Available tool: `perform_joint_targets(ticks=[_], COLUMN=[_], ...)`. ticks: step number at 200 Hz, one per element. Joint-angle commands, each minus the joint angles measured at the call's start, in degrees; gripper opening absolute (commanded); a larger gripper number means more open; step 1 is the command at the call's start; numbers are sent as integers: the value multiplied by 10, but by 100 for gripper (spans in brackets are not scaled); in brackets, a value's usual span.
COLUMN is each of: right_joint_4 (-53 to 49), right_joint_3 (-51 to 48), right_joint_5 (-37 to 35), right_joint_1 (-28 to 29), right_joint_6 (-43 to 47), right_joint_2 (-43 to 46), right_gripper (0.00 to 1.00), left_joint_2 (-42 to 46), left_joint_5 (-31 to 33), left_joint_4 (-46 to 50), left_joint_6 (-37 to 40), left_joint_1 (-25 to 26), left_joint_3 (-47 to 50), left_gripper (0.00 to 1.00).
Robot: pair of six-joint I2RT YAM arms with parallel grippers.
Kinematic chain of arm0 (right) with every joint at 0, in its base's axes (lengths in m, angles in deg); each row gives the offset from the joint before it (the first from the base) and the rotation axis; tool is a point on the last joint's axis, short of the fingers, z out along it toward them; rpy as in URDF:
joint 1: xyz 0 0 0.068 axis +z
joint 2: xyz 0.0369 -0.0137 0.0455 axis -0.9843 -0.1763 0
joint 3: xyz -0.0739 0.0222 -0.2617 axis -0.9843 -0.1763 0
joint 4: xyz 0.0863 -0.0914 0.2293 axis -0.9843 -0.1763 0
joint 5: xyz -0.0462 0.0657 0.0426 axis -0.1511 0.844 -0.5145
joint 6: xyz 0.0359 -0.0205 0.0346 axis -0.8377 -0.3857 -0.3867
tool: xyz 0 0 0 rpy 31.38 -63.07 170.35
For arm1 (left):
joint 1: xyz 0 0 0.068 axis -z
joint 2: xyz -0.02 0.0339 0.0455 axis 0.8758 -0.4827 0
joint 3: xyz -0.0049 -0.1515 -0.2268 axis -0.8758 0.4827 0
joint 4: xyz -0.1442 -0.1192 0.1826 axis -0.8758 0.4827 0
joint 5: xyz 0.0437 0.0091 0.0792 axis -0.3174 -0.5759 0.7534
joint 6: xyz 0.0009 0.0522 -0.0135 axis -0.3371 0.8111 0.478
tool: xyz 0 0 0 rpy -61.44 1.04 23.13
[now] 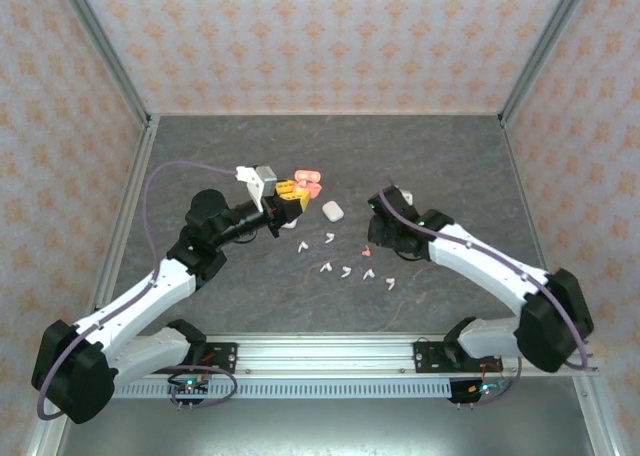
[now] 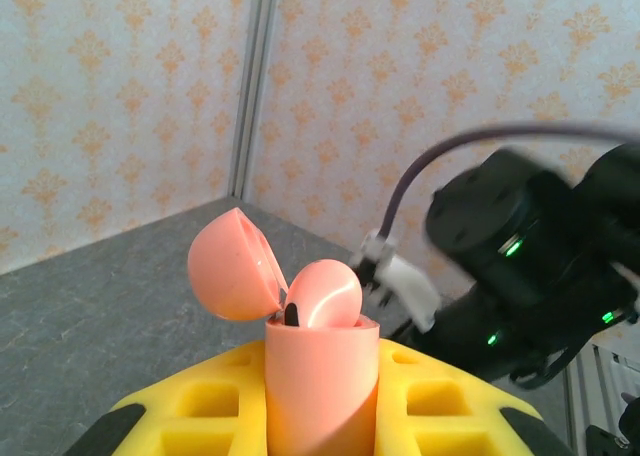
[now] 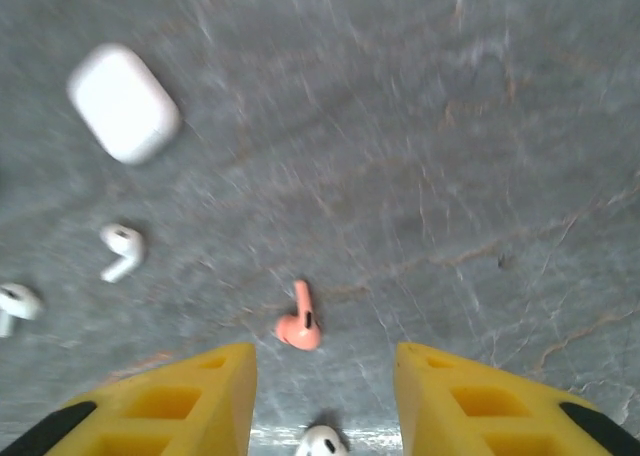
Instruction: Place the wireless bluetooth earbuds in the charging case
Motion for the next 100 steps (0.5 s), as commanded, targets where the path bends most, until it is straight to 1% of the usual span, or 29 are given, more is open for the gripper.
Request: perform_joint_targets(ticks=[1,16,51,100], right_joint_4=[49,69,73,51], right_joint_3=[-14,-11,15,40], right_joint_5=[33,46,54,48], right_joint_1=[-1,-1,6,12], right_joint_6=[-25,-29,-21,-20], right_joint_2=[-36,-72,-143,-200], right_gripper=[41,41,41,41], left_joint_2=[15,16,21,21], left_joint_5=[10,12,19,25], left_joint_4=[2,4,7,6], left_joint_6=[12,10,11,11], left_joint_1=[5,5,5,5], left_joint_3=[0,1,1,2], left_gripper=[0,0,0,0])
